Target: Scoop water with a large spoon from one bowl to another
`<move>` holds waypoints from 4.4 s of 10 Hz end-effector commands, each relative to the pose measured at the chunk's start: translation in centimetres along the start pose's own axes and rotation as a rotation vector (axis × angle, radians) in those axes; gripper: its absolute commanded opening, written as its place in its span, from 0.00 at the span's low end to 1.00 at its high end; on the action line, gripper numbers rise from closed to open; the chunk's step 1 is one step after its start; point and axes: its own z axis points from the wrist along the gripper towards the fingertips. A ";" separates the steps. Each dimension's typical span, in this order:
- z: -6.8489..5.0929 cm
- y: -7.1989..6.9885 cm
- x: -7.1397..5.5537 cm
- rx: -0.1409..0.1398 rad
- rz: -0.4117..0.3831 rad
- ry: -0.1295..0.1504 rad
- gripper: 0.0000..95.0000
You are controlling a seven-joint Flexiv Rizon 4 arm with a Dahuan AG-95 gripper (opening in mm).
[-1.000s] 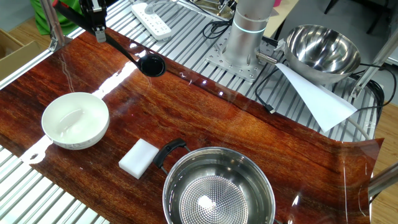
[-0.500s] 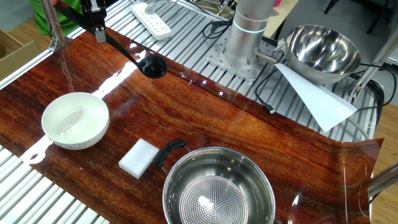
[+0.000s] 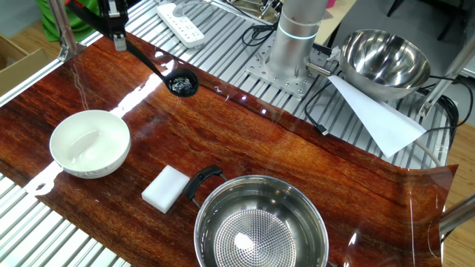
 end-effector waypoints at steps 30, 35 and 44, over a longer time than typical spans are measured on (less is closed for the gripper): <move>0.0 0.0 -0.2 -0.019 -0.193 -0.078 0.00; 0.0 0.0 -0.2 -0.014 -0.163 -0.083 0.00; -0.4 6.9 -2.5 0.011 -0.067 -0.079 0.00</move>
